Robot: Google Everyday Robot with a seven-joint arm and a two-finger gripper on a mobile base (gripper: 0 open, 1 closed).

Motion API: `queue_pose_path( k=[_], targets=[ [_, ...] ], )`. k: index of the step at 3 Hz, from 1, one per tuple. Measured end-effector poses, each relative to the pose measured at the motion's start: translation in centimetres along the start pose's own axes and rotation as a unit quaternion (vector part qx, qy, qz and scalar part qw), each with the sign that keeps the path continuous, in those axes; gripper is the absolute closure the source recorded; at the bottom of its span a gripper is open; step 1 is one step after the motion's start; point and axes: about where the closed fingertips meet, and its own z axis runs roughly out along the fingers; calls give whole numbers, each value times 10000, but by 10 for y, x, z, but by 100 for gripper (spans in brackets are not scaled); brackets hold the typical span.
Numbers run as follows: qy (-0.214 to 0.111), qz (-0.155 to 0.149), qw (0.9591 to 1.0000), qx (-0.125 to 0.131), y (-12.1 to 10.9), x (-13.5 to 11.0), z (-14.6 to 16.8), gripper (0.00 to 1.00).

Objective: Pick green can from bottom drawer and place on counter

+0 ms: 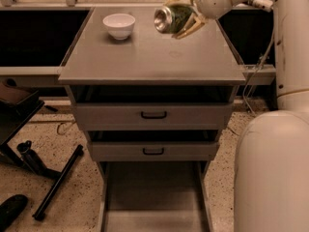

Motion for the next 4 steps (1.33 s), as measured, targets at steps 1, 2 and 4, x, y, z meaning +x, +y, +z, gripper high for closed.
queue_pose_path(
  k=[1,2,4],
  targets=[
    [-144,-15,9996,-240,10,-1,26,100],
    [-144,-15,9996,-241,10,-1,26,100],
    [436,130,9932,-1071,24,54,106,100]
  ],
)
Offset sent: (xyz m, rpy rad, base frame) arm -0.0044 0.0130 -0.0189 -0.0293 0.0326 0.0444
